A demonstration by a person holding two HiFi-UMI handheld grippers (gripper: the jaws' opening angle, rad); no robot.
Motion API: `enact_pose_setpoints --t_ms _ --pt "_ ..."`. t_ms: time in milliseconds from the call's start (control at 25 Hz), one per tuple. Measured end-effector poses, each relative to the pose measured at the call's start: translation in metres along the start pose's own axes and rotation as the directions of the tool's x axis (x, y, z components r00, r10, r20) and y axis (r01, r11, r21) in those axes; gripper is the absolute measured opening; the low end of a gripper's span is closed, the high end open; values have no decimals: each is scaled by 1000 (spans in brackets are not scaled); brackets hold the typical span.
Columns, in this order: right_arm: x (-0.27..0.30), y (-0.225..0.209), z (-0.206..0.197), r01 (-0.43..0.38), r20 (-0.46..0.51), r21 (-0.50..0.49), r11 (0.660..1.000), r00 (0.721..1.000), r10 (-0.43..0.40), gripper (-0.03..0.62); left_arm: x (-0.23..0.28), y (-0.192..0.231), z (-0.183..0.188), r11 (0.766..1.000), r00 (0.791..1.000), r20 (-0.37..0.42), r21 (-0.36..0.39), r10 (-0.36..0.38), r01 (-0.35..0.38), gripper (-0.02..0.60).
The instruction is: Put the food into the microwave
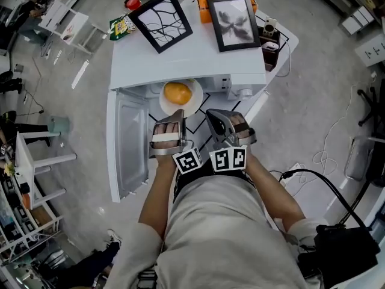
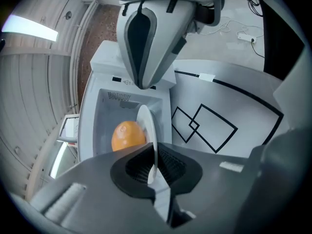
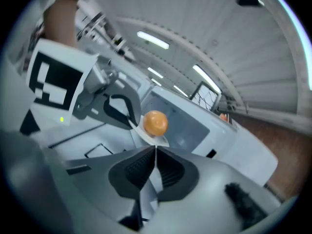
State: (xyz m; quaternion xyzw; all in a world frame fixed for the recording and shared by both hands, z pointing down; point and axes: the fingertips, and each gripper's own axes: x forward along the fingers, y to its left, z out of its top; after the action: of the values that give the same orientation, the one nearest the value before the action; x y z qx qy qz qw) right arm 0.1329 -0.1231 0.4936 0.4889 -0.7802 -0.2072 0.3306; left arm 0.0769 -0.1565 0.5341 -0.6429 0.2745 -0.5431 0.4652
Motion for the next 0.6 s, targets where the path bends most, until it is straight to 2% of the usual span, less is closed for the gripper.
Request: enact_pose_setpoints --t_ms 40,80,160,360,560,600 --pt "5 5 2 17 -35 -135 991 999 -22 21 2 0 -2 1000 1000 1 20 9 -9 21" --pt "11 12 3 19 -65 -257 966 997 -36 104 3 1 -4 999 1000 2 39 15 -15 21" --pt "23 25 4 -4 -113 -420 908 992 -48 138 4 -1 -5 998 1000 10 56 19 -19 21" --pt "46 43 -6 -72 -210 -561 825 976 -58 150 1 0 -8 995 999 21 91 32 -34 21" --pt "59 47 0 -55 -159 -669 741 985 -71 145 -1 -2 -7 995 998 49 98 29 -34 22" --pt "61 47 2 -46 -142 -684 728 987 -71 98 0 -2 -7 994 998 51 100 30 -35 23"
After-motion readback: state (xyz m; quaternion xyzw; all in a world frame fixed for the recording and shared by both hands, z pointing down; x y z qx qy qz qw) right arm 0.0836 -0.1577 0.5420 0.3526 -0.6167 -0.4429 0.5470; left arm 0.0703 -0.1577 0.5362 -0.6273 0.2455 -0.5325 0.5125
